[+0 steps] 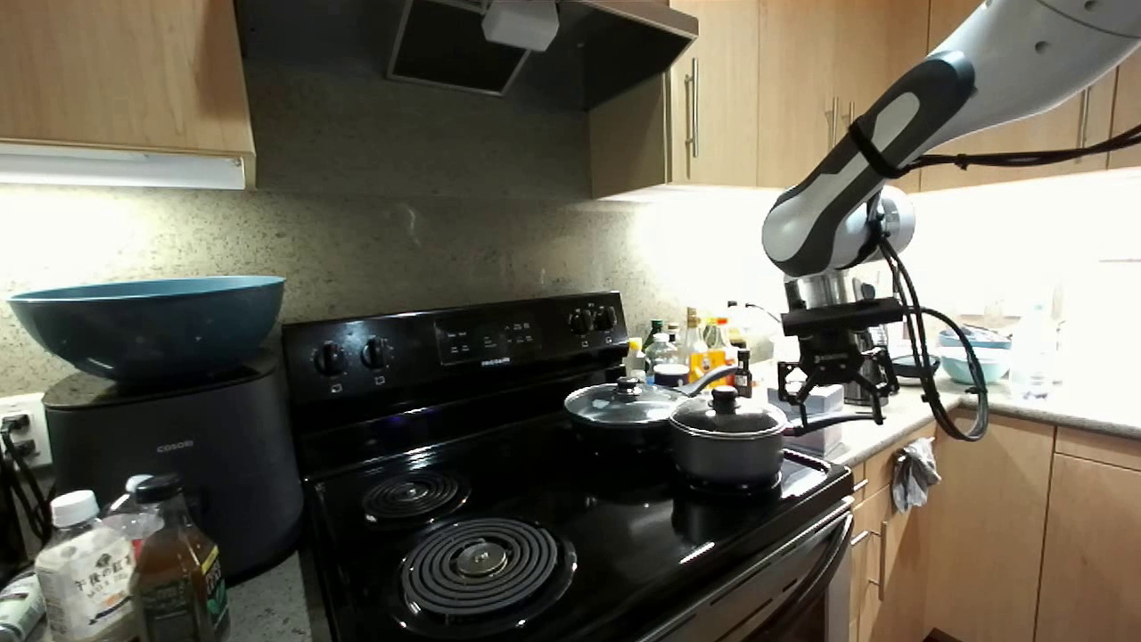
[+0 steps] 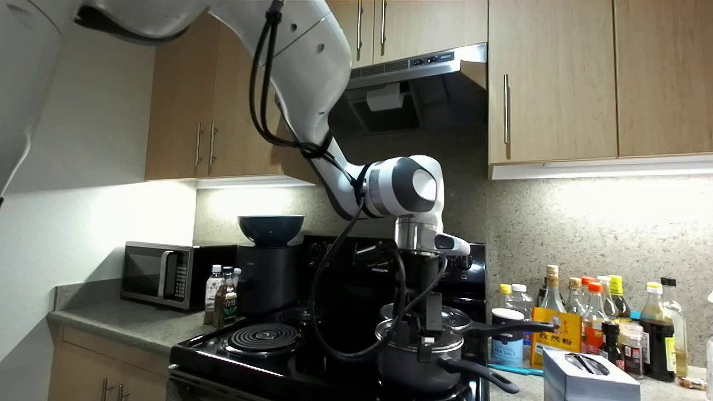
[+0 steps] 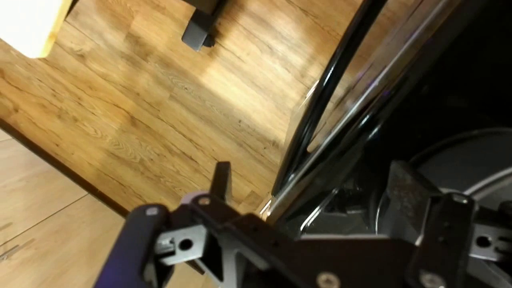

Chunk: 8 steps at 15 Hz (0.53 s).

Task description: Twist the handle to the right

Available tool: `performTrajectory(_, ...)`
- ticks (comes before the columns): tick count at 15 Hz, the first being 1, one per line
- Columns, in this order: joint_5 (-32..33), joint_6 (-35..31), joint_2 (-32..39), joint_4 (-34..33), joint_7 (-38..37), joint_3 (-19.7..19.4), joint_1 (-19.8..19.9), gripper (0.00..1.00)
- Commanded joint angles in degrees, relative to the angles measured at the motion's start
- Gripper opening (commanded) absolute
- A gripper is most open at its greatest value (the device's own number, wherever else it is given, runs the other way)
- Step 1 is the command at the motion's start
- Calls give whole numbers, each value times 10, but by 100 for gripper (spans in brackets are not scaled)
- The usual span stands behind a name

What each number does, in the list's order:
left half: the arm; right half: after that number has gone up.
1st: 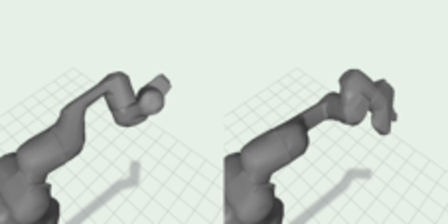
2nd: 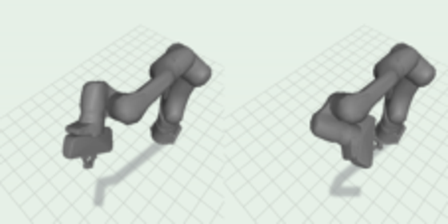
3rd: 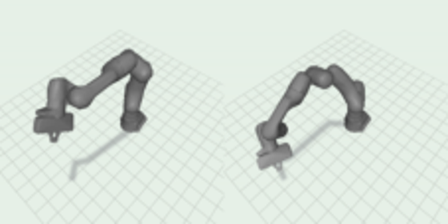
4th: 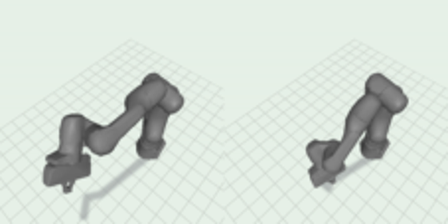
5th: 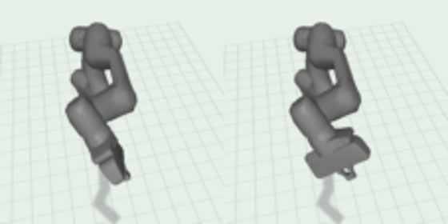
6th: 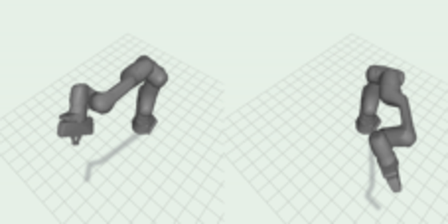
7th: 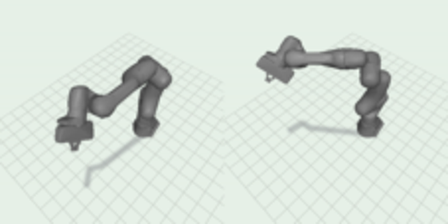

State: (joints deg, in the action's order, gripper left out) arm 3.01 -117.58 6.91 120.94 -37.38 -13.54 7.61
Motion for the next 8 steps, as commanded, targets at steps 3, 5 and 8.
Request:
performTrajectory(3,-65,-20,-58,98,18,11,13,100)
performTrajectory(5,-82,-49,-45,103,15,5,21,100)
performTrajectory(8,-90,-70,-29,102,2,-8,38,100)
